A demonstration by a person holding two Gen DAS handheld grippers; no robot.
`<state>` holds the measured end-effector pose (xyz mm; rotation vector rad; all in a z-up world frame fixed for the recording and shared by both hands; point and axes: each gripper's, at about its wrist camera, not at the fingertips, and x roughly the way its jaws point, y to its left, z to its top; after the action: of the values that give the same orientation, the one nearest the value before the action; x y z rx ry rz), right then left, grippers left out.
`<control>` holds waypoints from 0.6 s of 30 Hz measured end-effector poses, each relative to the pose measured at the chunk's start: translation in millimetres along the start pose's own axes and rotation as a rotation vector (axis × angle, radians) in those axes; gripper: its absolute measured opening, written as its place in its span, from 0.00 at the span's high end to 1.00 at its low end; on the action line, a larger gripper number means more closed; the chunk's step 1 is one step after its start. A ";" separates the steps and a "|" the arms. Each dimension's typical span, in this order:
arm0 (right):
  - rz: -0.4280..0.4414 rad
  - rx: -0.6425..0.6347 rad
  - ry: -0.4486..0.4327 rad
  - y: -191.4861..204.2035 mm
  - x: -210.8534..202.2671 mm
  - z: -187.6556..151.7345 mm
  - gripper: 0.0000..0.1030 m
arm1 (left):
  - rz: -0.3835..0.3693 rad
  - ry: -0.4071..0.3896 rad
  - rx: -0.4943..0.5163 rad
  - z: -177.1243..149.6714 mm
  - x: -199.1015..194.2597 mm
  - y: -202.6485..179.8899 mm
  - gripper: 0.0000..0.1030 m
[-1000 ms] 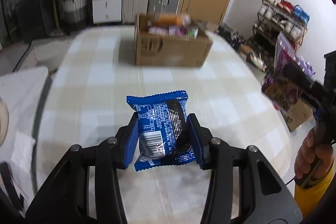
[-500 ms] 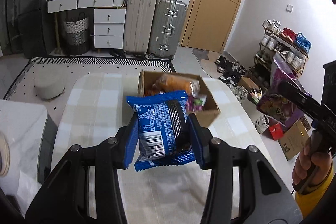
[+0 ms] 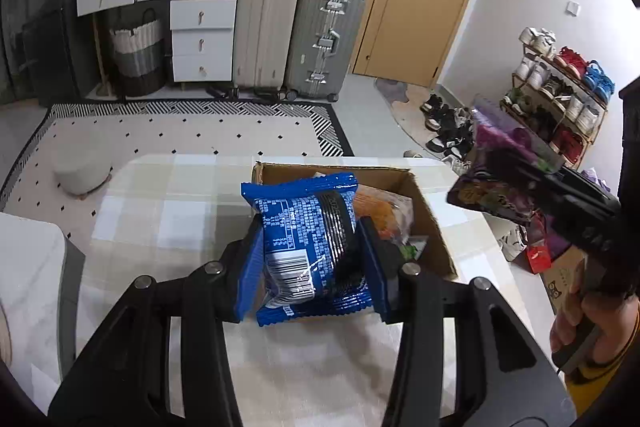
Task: Organize snacks
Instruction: 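Carry the Oreo pack and candy bag over the box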
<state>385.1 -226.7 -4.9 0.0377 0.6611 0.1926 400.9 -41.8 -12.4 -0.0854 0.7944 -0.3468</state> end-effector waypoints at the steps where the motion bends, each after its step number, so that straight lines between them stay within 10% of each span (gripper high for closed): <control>1: -0.006 -0.003 0.006 -1.8 9.3 1.3 0.49 | -0.008 0.010 0.003 2.5 11.0 -1.0 0.60; 18: -0.042 0.013 0.149 -19.2 120.6 -6.9 0.49 | 0.010 0.102 0.007 -1.7 113.8 -4.8 0.59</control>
<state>477.2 -222.8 -85.3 0.0217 0.8107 0.1516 472.0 -84.5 -90.4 -0.0575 0.8939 -0.3468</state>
